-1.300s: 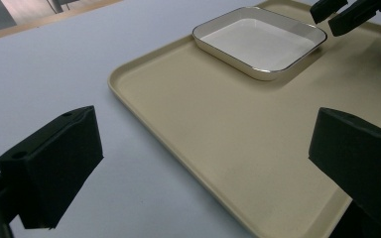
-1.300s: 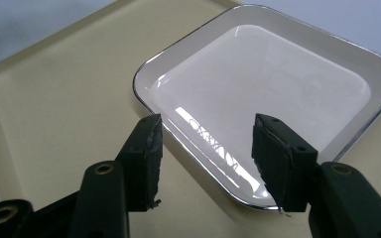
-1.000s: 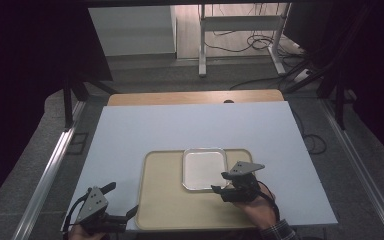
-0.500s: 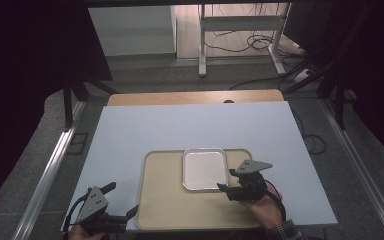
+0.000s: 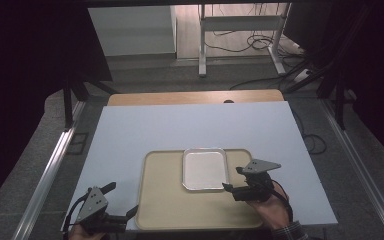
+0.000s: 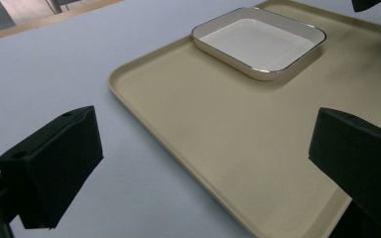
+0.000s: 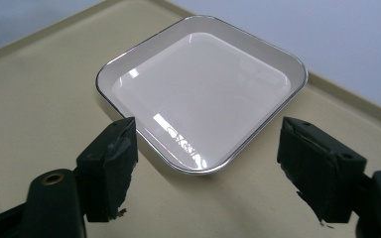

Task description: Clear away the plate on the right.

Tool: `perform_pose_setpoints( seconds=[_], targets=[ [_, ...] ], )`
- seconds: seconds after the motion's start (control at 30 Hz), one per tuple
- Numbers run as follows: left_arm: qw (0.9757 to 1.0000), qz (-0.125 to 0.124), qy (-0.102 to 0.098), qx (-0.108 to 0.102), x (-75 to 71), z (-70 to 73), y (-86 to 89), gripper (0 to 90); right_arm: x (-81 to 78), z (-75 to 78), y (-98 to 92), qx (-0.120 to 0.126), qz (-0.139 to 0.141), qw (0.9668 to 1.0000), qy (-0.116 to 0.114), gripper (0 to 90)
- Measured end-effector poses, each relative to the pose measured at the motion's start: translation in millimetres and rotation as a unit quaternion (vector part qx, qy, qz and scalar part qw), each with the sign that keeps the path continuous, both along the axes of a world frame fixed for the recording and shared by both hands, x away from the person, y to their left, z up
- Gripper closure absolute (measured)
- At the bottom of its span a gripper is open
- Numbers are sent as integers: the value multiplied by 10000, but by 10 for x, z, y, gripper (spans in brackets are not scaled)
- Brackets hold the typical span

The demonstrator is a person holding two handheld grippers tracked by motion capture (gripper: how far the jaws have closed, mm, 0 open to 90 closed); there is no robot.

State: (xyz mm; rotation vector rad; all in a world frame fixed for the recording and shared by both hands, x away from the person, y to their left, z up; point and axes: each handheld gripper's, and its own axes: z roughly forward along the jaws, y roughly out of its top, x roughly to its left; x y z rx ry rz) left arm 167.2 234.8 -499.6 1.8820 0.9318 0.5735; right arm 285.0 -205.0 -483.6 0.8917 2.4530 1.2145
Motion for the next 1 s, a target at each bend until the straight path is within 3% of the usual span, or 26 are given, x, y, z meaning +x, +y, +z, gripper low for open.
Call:
perform_pose_setpoints(
  seconds=[0.73,1.0],
  targets=[
    [10000,4,6,-9,2,0,1,0,-88,52,-259,193,-164,9997,17,100],
    [10000,7,8,-15,2,0,2,0,-145,98,-397,246,-302,9991,-142,61]
  ],
)
